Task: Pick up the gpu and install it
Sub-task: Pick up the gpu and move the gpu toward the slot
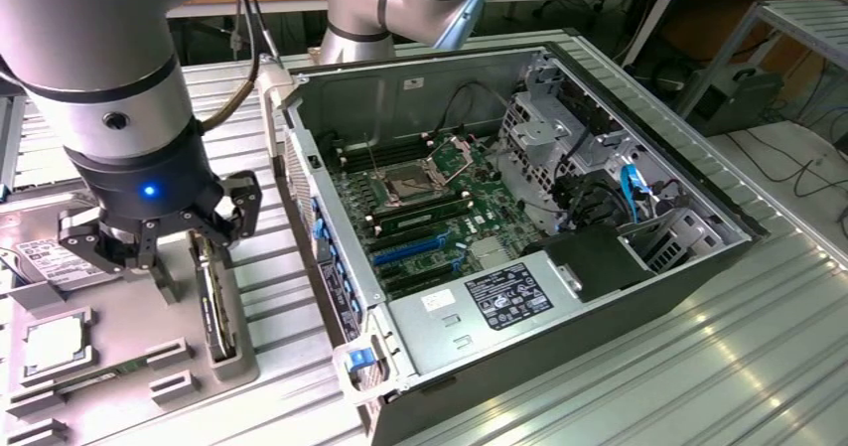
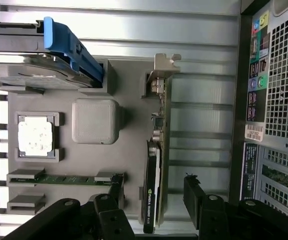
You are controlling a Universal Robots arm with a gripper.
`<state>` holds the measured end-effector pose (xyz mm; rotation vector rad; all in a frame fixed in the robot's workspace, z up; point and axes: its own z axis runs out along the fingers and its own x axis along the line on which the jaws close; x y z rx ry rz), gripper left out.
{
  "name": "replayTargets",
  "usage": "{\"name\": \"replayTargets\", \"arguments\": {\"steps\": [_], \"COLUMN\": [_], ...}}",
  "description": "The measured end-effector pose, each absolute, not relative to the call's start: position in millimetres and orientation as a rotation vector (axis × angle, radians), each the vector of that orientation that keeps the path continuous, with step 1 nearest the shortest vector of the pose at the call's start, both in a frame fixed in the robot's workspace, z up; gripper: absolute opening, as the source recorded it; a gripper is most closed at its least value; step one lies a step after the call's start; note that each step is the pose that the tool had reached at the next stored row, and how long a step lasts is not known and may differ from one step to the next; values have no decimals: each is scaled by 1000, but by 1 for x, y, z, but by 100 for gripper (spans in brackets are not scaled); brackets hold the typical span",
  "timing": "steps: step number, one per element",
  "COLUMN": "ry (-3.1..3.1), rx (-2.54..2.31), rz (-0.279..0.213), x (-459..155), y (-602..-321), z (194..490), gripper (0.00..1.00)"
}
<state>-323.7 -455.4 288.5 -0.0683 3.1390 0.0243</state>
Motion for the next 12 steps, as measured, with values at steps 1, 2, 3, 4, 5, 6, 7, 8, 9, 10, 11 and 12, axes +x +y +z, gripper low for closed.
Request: {"name": "replayTargets", "arguments": {"steps": [1, 2, 3, 4, 5, 6, 7, 8, 9, 10, 11, 12], "ry": [3139, 3139, 3139, 3139, 3139, 3139, 3139, 3139, 3139, 3139, 3139, 3139], "rx": [-68, -68, -68, -68, -68, -68, -68, -68, -68, -68, -68, -68], "rz": [24, 24, 24, 24, 24, 24, 24, 24, 24, 24, 24, 24], "x": [-324, -324, -324, -324, -324, -324, -324, -324, -324, -324, -324, -324], "y": [-456, -456, -456, -456, -456, -456, -456, -456, -456, -456, -456, -456], "z": [287, 285, 284, 282, 280, 277, 275, 274, 272, 270, 268, 266], "gripper": [60, 60, 60, 60, 60, 60, 60, 60, 60, 60, 60, 60]}}
